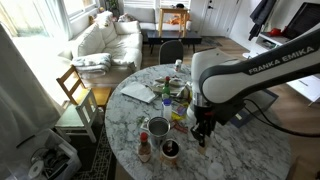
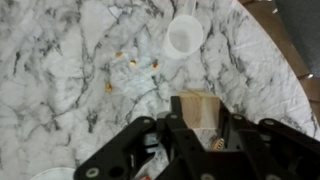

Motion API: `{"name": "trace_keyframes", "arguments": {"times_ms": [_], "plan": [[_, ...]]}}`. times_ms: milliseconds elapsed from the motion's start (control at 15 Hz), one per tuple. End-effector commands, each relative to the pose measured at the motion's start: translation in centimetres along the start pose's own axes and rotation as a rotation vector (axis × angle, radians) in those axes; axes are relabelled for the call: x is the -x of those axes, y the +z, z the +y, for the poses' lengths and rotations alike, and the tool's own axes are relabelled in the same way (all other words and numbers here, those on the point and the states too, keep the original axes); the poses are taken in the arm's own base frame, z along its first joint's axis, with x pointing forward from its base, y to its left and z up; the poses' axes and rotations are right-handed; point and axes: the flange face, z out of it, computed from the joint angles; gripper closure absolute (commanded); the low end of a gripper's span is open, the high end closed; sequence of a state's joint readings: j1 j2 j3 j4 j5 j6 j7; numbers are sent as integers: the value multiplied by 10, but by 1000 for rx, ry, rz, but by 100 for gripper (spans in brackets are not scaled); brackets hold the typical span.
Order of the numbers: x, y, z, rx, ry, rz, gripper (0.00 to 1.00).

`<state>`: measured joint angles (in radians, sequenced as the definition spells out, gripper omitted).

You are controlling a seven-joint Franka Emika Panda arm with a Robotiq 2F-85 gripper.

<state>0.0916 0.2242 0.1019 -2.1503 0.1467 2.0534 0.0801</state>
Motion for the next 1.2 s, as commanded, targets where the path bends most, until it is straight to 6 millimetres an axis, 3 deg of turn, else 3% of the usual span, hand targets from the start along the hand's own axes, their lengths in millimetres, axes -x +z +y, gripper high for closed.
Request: {"name": "trace_keyframes", "arguments": {"times_ms": [0, 200, 800, 1133], "plan": [[33, -14, 3, -42, -98, -87, 92], [40, -8, -4, -74, -206, -158, 92], [37, 51, -7, -50, -196, -279, 92], [33, 58, -10, -30, -159, -245, 92]]}}
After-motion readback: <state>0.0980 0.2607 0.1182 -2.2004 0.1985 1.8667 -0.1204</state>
